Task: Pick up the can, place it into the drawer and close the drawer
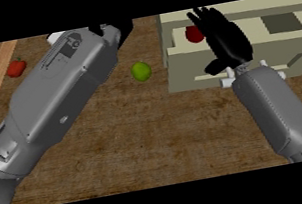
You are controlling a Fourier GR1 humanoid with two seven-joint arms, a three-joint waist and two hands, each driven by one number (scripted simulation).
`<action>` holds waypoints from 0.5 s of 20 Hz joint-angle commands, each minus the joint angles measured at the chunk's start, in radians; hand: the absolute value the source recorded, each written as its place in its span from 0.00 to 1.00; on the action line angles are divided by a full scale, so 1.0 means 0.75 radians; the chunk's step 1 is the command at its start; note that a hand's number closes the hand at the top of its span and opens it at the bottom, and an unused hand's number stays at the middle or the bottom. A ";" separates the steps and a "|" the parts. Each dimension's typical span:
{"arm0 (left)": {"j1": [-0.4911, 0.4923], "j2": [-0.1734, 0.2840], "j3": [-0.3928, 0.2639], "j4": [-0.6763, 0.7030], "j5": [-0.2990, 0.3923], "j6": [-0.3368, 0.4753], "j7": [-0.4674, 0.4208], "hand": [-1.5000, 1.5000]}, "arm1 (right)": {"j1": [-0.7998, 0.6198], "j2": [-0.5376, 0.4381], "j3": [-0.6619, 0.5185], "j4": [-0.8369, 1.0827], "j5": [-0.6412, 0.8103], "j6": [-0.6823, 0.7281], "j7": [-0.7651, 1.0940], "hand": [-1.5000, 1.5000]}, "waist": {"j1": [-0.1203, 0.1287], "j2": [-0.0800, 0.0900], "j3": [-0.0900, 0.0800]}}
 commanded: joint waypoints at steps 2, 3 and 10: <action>0.074 0.039 -0.011 -0.172 -0.025 0.038 0.053 0.00 | -0.095 -0.025 -0.073 0.314 0.046 -0.220 -0.027 0.00 | 0.026 0.013 0.011; 0.081 0.079 -0.009 -0.143 -0.042 0.008 0.046 0.00 | -0.089 0.024 -0.048 0.354 0.084 -0.284 -0.002 0.00 | 0.020 0.018 0.011; 0.153 0.157 0.012 -0.245 -0.054 -0.008 0.099 0.00 | -0.267 -0.024 -0.156 0.570 0.061 -0.407 -0.017 0.00 | 0.042 0.027 0.012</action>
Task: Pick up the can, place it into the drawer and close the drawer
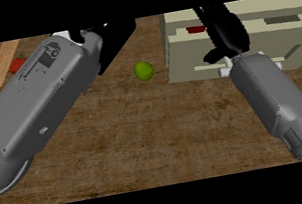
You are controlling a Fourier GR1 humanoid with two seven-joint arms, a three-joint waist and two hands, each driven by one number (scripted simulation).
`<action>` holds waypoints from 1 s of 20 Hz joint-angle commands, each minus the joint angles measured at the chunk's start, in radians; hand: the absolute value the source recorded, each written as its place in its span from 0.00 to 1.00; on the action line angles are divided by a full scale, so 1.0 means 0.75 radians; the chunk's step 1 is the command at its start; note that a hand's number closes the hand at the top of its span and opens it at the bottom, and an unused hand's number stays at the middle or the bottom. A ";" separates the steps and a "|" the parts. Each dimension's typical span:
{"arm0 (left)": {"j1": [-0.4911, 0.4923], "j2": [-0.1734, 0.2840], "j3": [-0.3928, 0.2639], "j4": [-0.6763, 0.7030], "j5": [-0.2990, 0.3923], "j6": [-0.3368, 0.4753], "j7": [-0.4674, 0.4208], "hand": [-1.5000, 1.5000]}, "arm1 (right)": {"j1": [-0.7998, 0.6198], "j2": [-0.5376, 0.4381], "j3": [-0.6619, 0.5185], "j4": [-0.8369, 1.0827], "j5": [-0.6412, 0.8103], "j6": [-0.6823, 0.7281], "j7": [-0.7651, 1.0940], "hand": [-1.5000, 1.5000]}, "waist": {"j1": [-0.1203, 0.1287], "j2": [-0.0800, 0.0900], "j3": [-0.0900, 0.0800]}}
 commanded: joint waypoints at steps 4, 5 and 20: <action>0.111 0.057 0.006 -0.126 -0.047 0.017 0.006 0.00 | -0.133 0.009 -0.073 0.278 0.019 -0.179 0.032 0.00 | 0.004 0.026 0.022; 0.088 0.079 0.025 -0.137 -0.033 0.011 0.049 0.00 | -0.146 -0.010 -0.091 0.314 0.008 -0.205 0.003 0.00 | 0.008 0.029 0.023; 0.101 0.158 0.018 -0.301 -0.081 0.022 0.161 0.00 | -0.458 -0.120 -0.155 0.561 0.045 -0.250 0.090 0.00 | 0.059 0.047 0.023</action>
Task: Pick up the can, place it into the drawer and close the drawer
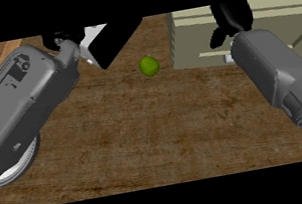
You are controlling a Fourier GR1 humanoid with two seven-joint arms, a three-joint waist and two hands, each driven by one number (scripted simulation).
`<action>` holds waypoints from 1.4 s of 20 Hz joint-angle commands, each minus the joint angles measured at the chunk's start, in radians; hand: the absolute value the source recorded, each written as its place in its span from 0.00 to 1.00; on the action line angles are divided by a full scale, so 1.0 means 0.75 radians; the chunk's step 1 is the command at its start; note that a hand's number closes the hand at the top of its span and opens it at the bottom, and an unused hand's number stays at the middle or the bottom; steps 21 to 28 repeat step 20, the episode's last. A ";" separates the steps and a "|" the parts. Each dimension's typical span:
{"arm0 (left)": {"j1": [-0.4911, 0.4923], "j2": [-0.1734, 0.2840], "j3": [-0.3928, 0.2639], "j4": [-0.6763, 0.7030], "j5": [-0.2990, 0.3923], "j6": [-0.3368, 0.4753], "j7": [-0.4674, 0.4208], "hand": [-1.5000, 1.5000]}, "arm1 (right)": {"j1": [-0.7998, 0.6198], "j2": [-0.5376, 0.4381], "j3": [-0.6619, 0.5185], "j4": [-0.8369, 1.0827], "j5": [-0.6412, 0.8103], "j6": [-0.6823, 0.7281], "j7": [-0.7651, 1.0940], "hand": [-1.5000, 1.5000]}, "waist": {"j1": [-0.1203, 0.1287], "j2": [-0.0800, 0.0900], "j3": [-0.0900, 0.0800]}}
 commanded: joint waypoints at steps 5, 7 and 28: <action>-0.005 0.029 -0.011 -0.066 -0.022 0.009 0.064 0.00 | -0.160 -0.040 -0.051 0.055 -0.040 0.058 -0.051 0.00 | 0.030 0.003 -0.003; 0.021 0.014 -0.003 -0.097 -0.018 0.012 0.046 0.00 | -0.159 -0.030 -0.123 0.070 -0.131 0.131 -0.168 0.00 | 0.041 0.008 -0.002; 0.097 0.074 0.020 -0.164 -0.030 0.004 0.066 0.00 | -0.211 0.012 -0.554 0.072 -0.592 0.395 -0.408 0.00 | 0.015 -0.004 -0.004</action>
